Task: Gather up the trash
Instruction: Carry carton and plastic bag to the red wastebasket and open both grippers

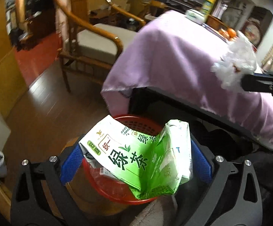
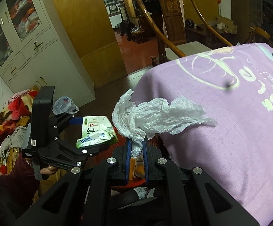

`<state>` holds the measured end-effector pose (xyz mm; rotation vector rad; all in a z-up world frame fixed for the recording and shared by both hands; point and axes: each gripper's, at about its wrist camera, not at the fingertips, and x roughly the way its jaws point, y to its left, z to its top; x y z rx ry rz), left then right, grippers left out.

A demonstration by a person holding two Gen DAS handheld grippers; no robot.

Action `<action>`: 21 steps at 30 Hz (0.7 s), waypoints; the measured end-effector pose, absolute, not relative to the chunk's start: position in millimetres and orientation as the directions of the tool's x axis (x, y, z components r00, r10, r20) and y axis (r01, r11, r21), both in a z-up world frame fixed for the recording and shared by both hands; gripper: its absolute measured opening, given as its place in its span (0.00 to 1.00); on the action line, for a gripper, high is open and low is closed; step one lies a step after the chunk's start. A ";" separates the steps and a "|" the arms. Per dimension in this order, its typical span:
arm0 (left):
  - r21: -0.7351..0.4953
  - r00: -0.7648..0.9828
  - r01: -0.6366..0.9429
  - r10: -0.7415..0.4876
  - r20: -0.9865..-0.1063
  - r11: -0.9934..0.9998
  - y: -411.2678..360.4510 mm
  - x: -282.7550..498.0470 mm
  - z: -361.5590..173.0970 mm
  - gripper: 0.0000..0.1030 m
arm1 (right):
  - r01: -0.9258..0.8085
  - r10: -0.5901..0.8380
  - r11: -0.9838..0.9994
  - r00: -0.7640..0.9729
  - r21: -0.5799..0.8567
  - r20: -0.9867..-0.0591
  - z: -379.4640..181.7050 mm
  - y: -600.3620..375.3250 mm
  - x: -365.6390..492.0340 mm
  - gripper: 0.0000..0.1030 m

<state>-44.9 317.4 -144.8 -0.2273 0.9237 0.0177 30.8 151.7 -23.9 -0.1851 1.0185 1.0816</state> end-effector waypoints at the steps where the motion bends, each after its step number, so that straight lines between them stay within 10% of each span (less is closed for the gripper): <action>1: -0.179 0.580 -0.110 -0.083 -0.810 0.978 313.1 -39.7 -151.5 0.93 | -0.798 0.641 0.502 0.086 0.332 -0.763 -25.6 153.4 31.0 0.12; 14: -0.347 0.421 -0.140 -0.261 -0.869 0.928 330.2 -23.2 -167.7 0.93 | -0.792 0.645 0.503 0.079 0.345 -0.760 -39.4 142.2 37.7 0.12; 21: -0.232 0.491 -0.296 -0.061 -0.869 0.927 359.4 -31.5 -146.6 0.93 | -0.815 0.647 0.436 -0.010 0.382 -0.762 -52.1 159.3 29.1 0.16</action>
